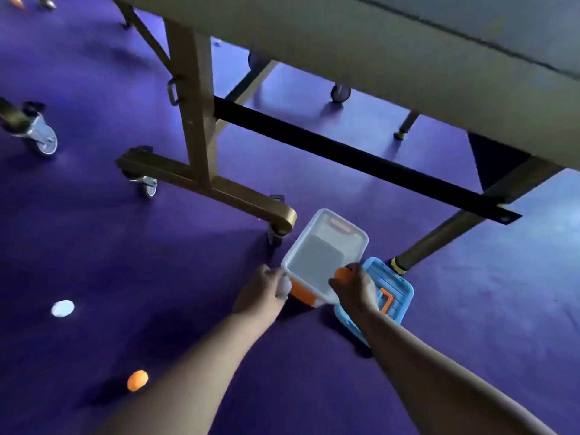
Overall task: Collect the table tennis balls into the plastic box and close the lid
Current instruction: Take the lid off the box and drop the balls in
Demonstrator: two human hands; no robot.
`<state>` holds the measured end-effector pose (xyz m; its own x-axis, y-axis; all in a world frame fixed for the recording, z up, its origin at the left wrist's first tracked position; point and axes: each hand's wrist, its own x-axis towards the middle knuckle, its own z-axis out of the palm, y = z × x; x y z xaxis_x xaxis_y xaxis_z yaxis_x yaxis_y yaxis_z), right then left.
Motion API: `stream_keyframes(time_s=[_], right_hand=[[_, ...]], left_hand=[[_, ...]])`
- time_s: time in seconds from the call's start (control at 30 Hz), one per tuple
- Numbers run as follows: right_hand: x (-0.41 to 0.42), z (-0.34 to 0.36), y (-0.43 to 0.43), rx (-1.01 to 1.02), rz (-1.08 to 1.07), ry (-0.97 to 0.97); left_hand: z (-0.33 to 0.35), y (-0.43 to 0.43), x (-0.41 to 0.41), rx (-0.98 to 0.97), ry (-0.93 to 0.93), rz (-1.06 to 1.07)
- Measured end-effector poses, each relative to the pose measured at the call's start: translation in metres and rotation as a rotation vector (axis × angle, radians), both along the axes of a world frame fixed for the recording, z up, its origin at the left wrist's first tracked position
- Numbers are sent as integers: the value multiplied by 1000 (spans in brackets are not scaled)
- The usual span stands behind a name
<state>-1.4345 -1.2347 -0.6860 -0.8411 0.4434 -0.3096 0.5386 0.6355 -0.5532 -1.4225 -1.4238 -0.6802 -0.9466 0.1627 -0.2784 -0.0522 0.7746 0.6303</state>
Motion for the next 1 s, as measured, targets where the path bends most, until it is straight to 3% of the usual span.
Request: stream_keyframes(time_s=[0.23, 0.5, 0.63, 0.73, 0.87, 0.93, 1.0], right_hand=[[-9, -87, 39, -42, -44, 204], [-9, -126, 38, -198, -219, -96], [16, -125, 33, -362, -314, -39], [59, -122, 20, -369, -312, -25], [104, -123, 4, -367, -228, 11], [117, -121, -7, -385, -171, 21], [122, -115, -20, -378, -81, 35]], left_hand=[[-50, 45, -41, -2, 151, -61], [-66, 50, -32, 11, 132, -1], [-73, 49, -29, 25, 142, 35], [-77, 46, -17, 49, 90, 25], [-91, 23, 12, -196, 131, 24], [-100, 2, 25, -370, 73, 66], [-101, -21, 37, -369, -36, 144]])
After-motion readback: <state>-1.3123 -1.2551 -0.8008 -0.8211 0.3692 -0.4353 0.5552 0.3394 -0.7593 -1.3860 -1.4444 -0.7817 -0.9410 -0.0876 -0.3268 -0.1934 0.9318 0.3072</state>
